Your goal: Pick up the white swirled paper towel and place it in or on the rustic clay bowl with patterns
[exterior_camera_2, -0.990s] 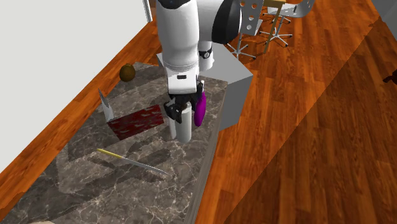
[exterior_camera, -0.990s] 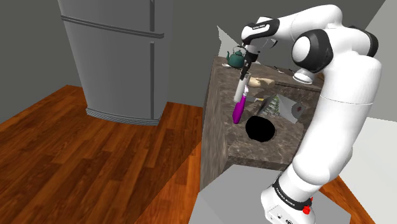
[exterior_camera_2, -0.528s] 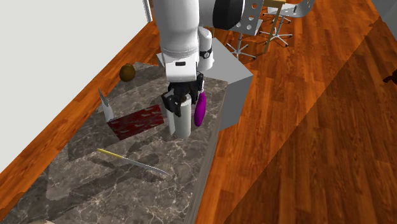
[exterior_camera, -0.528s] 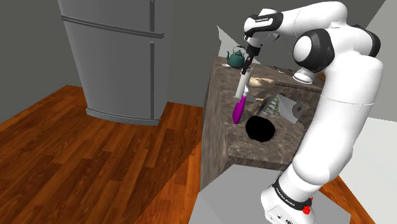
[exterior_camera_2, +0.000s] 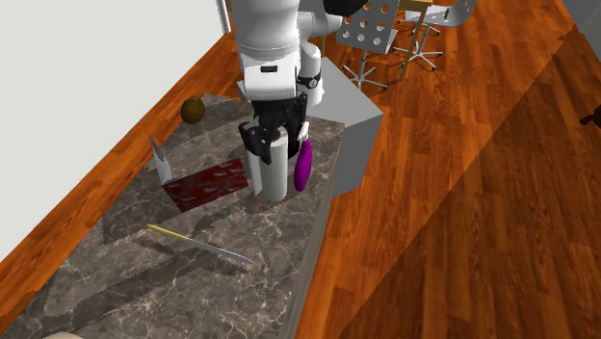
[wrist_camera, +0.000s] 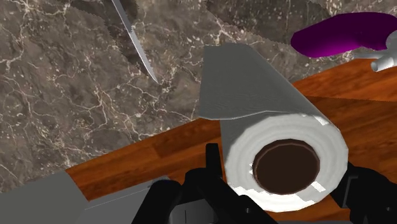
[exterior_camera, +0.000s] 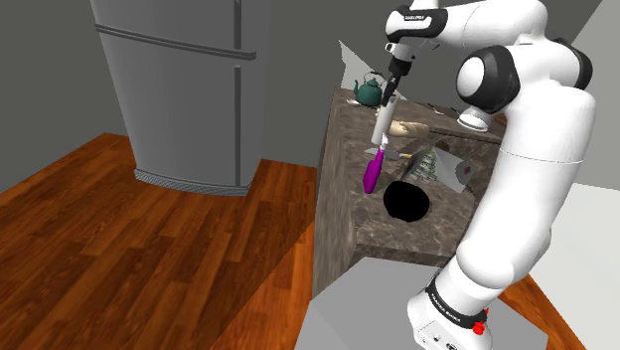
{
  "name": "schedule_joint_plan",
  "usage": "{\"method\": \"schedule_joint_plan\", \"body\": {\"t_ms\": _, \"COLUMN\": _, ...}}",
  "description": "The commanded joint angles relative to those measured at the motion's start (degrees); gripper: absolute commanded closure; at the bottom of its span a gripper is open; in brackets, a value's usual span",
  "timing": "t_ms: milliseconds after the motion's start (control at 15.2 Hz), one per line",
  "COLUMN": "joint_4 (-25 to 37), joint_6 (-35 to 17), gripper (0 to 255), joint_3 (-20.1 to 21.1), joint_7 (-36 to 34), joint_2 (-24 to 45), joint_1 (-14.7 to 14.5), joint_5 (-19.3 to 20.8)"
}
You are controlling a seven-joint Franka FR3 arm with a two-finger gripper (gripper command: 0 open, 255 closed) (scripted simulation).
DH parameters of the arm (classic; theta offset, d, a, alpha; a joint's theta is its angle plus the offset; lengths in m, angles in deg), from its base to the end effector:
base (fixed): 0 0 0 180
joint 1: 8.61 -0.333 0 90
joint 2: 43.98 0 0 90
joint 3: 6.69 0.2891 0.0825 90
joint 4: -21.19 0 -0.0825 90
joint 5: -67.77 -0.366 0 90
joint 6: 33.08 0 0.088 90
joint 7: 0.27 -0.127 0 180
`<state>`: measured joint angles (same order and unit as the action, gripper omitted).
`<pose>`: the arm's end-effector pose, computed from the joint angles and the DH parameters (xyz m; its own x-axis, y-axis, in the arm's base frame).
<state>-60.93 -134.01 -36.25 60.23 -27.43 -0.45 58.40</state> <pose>0.5249 -0.3378 0.5092 0.9206 0.3865 0.0563 0.3836 -0.9218 0.0559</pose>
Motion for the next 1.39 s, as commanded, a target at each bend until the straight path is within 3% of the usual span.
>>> {"method": "schedule_joint_plan", "body": {"t_ms": 0, "joint_4": 1.51, "joint_6": 1.51, "gripper": 255, "joint_3": -0.02, "joint_7": -0.16, "joint_2": 0.01, "joint_1": 0.07, "joint_5": 0.03}}
{"method": "schedule_joint_plan", "body": {"t_ms": 198, "joint_4": 3.96, "joint_6": 3.58, "gripper": 255, "joint_3": -0.07, "joint_7": -0.16, "joint_2": 0.41, "joint_1": 0.40, "joint_5": -0.15}}
{"method": "schedule_joint_plan", "body": {"t_ms": 726, "joint_4": -16.42, "joint_6": 1.76, "gripper": 255, "joint_3": 0.16, "joint_7": -4.58, "joint_2": -20.93, "joint_1": -4.18, "joint_5": 10.65}}
{"method": "schedule_joint_plan", "body": {"t_ms": 1320, "joint_4": -30.53, "joint_6": 7.05, "gripper": 255, "joint_3": 4.76, "joint_7": -9.34, "joint_2": -41.92, "joint_1": -2.48, "joint_5": 19.23}}
